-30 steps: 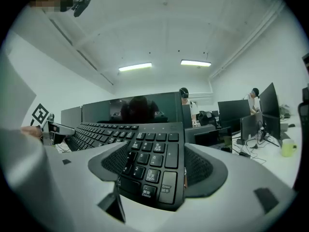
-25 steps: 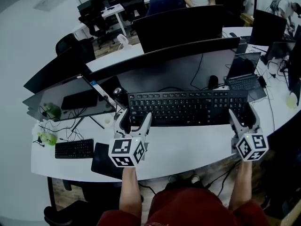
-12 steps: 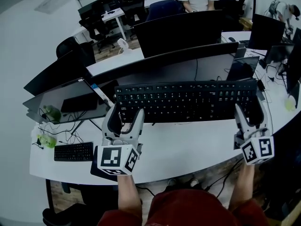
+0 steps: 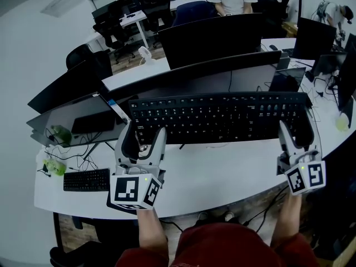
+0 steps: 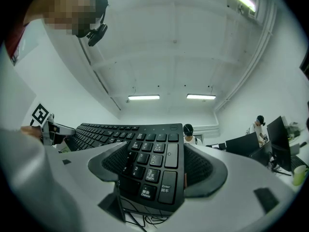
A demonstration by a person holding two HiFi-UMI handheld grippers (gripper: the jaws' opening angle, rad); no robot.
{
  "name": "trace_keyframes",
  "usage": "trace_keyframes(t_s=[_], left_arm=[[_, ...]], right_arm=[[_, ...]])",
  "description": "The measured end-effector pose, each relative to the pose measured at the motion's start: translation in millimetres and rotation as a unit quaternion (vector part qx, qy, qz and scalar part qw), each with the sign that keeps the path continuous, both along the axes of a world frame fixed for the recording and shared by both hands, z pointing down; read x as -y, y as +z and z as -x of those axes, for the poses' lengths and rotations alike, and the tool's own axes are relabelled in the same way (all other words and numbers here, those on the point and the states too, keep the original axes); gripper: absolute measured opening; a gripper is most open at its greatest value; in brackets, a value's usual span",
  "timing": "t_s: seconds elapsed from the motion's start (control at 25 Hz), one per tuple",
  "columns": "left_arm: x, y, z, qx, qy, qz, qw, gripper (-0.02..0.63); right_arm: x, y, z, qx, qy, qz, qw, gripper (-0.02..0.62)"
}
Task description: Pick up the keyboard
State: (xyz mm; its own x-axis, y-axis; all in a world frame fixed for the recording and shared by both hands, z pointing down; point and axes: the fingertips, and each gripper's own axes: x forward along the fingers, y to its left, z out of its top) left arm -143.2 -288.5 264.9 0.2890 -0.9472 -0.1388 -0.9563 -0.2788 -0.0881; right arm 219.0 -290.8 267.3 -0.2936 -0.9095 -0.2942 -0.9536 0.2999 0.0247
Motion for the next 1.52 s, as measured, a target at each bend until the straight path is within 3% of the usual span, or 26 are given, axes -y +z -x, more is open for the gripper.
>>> trace_keyframes(t_s=[1.52], left_arm=[[-4.2, -6.2, -0.2, -0.008, 0.001, -0.001, 1.0000, 0.321]], right_arm=[[-5.8, -10.8, -0.9, -0.006, 0.001, -0.012, 1.000, 0.364]])
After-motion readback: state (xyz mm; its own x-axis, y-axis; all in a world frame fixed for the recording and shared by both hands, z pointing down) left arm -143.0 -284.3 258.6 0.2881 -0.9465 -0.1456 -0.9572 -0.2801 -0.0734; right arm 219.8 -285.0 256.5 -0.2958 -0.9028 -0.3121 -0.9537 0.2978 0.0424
